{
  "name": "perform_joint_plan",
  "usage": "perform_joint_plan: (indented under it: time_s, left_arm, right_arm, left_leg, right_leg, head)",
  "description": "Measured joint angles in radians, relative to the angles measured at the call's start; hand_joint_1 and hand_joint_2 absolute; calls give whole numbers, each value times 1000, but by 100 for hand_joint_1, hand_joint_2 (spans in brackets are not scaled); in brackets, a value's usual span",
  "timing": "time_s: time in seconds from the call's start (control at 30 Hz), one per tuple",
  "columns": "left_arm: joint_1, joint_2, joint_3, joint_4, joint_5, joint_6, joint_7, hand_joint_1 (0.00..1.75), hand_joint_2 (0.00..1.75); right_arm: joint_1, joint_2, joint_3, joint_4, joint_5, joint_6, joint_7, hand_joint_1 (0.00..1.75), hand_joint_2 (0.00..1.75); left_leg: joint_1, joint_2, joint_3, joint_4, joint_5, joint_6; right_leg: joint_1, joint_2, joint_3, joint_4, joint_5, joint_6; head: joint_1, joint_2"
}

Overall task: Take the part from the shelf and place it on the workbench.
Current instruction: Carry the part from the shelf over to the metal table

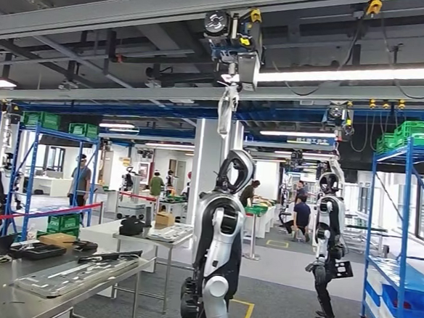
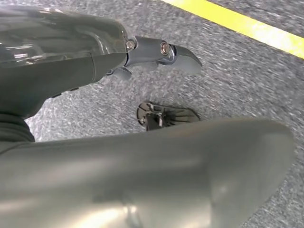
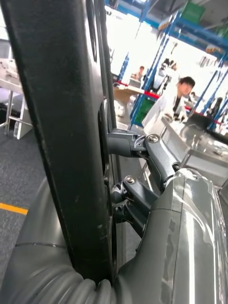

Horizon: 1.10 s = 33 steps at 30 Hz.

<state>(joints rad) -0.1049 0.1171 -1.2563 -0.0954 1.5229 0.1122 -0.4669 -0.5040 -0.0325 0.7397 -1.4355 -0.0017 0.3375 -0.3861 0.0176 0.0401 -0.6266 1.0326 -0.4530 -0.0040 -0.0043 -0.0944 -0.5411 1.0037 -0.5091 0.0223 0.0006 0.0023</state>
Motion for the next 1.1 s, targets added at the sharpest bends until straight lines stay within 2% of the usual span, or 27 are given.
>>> perform_joint_plan:
  time_s: [0.07,0.13,0.17,0.2,0.23,0.27,0.3,0.37,0.4,0.43,0.5,0.57,0.63,0.7,0.73,0.77,0.8,0.83,0.87,0.93,1.0,1.03,1.1]
  left_arm:
    - [1,0,-1,0,0,0,1,0,175]
    - [-1,0,-1,0,0,0,2,0,175]
    - [-2,0,-2,0,0,0,3,0,175]
    - [-2,0,-3,0,0,0,4,0,175]
    - [-1,0,-4,0,0,0,6,0,175]
    - [-1,0,-6,0,0,0,7,0,175]
    - [0,0,-7,0,0,0,8,0,175]
    - [-2,-3,-10,0,0,0,8,0,175]
    - [-3,-4,-11,0,0,0,8,0,175]
    - [-3,-5,-13,0,0,0,8,0,175]
    - [0,-5,-16,0,0,0,8,0,175]
    - [3,-5,-18,0,0,-1,8,0,175]
    - [-1,-6,-21,0,0,-2,8,0,175]
    - [-5,-5,-25,0,0,-2,7,0,175]
    - [-5,-5,-26,0,0,-2,7,0,175]
    - [-4,-5,-26,0,0,-3,6,0,175]
    - [-3,-5,-27,0,0,-3,6,0,175]
    - [-3,-6,-27,0,0,-3,6,0,175]
    - [-5,-6,-27,0,0,-3,6,0,175]
    - [-8,-6,-27,0,0,-3,7,0,175]
    - [-5,-6,-27,0,0,-3,9,0,175]
    - [-1,-5,-27,0,0,-3,10,0,175]
    - [2,-4,-27,0,0,-3,12,0,175]
  right_arm:
    - [-3,5,-9,20,-1,-2,4,175,175]
    - [-5,7,-19,41,-1,-4,6,175,175]
    - [-5,7,-23,52,-1,-6,6,175,175]
    - [-5,8,-27,63,-1,-7,7,175,175]
    - [-5,9,-31,72,-1,-8,7,175,175]
    - [-7,11,-35,79,-2,-8,7,175,175]
    - [-10,14,-40,84,-2,-8,7,175,175]
    - [-19,20,-47,90,-4,-8,8,175,175]
    - [-24,23,-50,92,-5,-8,9,175,175]
    - [-29,25,-53,93,-7,-7,10,175,175]
    - [-40,36,-56,92,-10,-5,16,175,175]
    - [-51,52,-60,87,-14,-1,24,175,175]
    - [-59,62,-65,82,-18,2,30,175,175]
    - [-62,65,-69,77,-22,5,38,175,175]
    - [-62,67,-70,74,-25,7,41,175,175]
    - [-62,69,-71,68,-28,9,43,175,175]
    - [-62,72,-71,61,-32,10,43,175,175]
    - [-63,75,-72,52,-35,12,44,175,175]
    - [-65,77,-74,43,-38,13,44,175,175]
    - [-67,79,-77,29,-40,16,47,175,175]
    - [-66,80,-77,22,-41,18,50,175,175]
    - [-65,81,-77,20,-41,19,51,175,175]
    - [-64,81,-77,18,-43,19,52,175,175]
  left_leg:
    - [1,-17,-1,-2,4,14]
    - [0,-36,-2,-3,5,23]
    - [-2,-47,-2,-2,5,26]
    - [-4,-58,-2,-2,6,27]
    - [-7,-70,-1,-2,6,28]
    - [-10,-82,0,-2,6,29]
    - [-12,-94,1,-2,7,29]
    - [-13,-116,1,-1,8,28]
    - [-11,-125,-1,-1,9,25]
    - [-9,-134,-5,-1,12,22]
    - [-6,-148,-12,-3,16,12]
    - [-9,-124,-23,14,2,3]
    - [-7,-80,-63,98,-49,-8]
    - [1,-60,-115,211,-95,-20]
    - [6,-56,-126,235,-97,-25]
    - [11,-51,-119,225,-82,-30]
    - [15,-42,-94,181,-54,-35]
    - [18,-23,-61,121,-27,-41]
    - [18,-6,-33,65,-9,-40]
    - [12,16,-7,12,0,-27]
    - [6,1,-9,11,-3,-6]
    - [4,-8,-10,11,-2,1]
    - [3,-24,-10,9,0,13]
  right_leg:
    - [-6,33,-14,40,-34,7]
    - [-8,76,-67,160,-100,8]
    - [-7,84,-100,232,-129,7]
    - [-7,87,-126,282,-141,5]
    - [-5,89,-136,298,-134,1]
    - [-3,93,-128,272,-107,-4]
    - [0,103,-103,212,-67,-13]
    - [4,146,-49,82,1,-32]
    - [6,163,-34,44,18,-38]
    - [8,171,-28,28,22,-41]
    - [8,154,-24,12,23,-41]
    - [2,133,-16,-8,28,-42]
    - [0,109,-11,-17,30,-44]
    - [0,82,-10,-17,29,-44]
    - [-1,70,-10,-17,28,-43]
    - [-1,59,-9,-16,26,-40]
    - [-3,49,-8,-14,23,-36]
    - [-3,40,-7,-11,19,-30]
    - [-1,32,-7,-4,13,-22]
    - [4,16,-8,4,5,-9]
    - [2,1,-4,3,1,-1]
    - [-1,5,-2,7,-7,3]
    - [-6,40,-24,63,-50,7]
  head:
    - [0,0]
    - [0,0]
    - [0,0]
    - [0,0]
    - [0,0]
    - [0,0]
    - [0,0]
    - [0,0]
    - [0,0]
    - [1,0]
    - [1,0]
    - [1,0]
    - [1,0]
    - [1,0]
    - [1,0]
    - [1,0]
    - [1,0]
    - [1,0]
    - [1,0]
    - [0,0]
    - [0,0]
    - [-1,0]
    - [-1,0]
